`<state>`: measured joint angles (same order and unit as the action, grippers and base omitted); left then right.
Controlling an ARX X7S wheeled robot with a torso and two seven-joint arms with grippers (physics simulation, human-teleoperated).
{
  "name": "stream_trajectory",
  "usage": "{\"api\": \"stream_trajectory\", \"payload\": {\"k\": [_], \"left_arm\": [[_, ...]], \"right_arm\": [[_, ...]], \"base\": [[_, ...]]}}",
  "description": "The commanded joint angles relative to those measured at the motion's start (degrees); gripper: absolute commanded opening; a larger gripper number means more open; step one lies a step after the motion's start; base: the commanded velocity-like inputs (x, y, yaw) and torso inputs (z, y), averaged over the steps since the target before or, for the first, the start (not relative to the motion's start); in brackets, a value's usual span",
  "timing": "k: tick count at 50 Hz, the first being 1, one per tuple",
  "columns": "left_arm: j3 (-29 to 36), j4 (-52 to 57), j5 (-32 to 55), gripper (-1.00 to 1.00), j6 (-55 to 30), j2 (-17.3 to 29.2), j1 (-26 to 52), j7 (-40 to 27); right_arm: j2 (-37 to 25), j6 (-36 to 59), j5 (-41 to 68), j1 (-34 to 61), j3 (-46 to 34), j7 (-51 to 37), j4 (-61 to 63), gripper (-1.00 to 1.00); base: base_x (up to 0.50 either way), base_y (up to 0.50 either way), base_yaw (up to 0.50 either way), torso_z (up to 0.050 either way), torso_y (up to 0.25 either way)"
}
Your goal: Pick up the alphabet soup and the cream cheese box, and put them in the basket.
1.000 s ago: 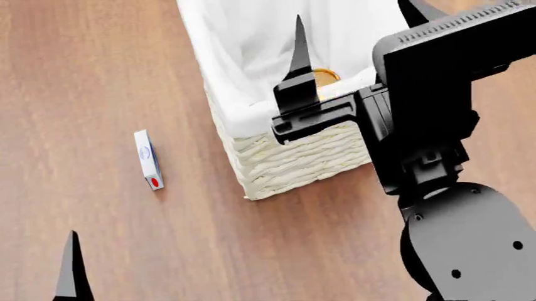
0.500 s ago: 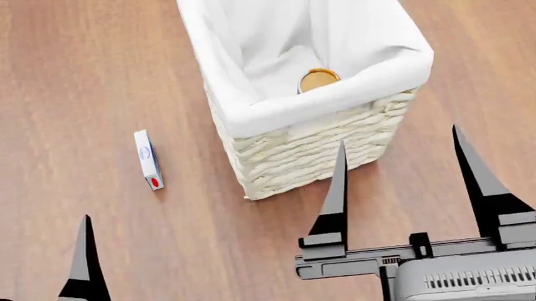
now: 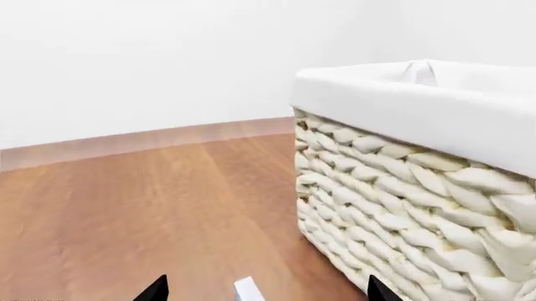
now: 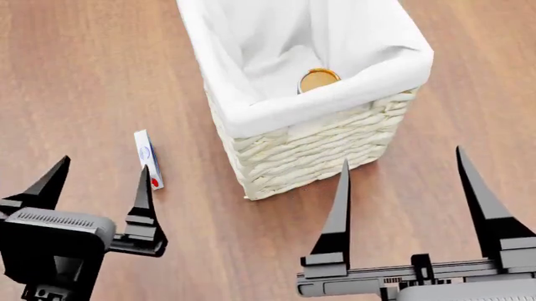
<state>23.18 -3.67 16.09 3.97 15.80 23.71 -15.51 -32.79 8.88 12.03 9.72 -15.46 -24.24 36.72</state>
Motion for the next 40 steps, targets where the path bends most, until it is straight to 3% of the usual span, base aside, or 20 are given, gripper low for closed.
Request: {"api": "stream_trajectory", "payload": {"k": [1,9,12,18,28,40], "left_arm": [[0.5,-18.6,3.4,1.00,2.1,-5.5,10.1,6.6],[0.6,-25.0,4.1,1.00,3.2,-7.2,13.2,8.5],[-0.7,-29.3,8.4,1.00,1.5,-8.6,15.0,12.0],[-0.2,-37.6,6.1,1.00,5.4,-10.5,18.5,11.7],[1.5,-70.4,3.6,1.00,22.2,-15.8,29.5,10.2],[2.6,-71.3,4.0,1.00,20.8,-15.7,28.9,8.2]], "right_arm": [[-0.1,-0.2,-0.4,-0.7,-0.3,-0.2,-0.3,1.00],[-0.3,0.0,0.1,-0.7,0.3,-0.4,-0.3,1.00],[-0.6,0.8,0.6,-0.8,0.5,-0.5,0.4,1.00],[-0.7,0.0,0.6,-1.2,0.6,-0.5,0.0,1.00],[-0.5,-1.1,0.7,-1.8,0.6,-0.4,-1.6,1.00],[-1.0,0.6,1.4,-1.4,0.9,-0.7,-0.5,1.00]], "base": [[0.00,0.00,0.00,0.000,0.000],[0.00,0.00,0.00,0.000,0.000],[0.00,0.00,0.00,0.000,0.000],[0.00,0.00,0.00,0.000,0.000],[0.00,0.00,0.00,0.000,0.000],[0.00,0.00,0.00,0.000,0.000]]}}
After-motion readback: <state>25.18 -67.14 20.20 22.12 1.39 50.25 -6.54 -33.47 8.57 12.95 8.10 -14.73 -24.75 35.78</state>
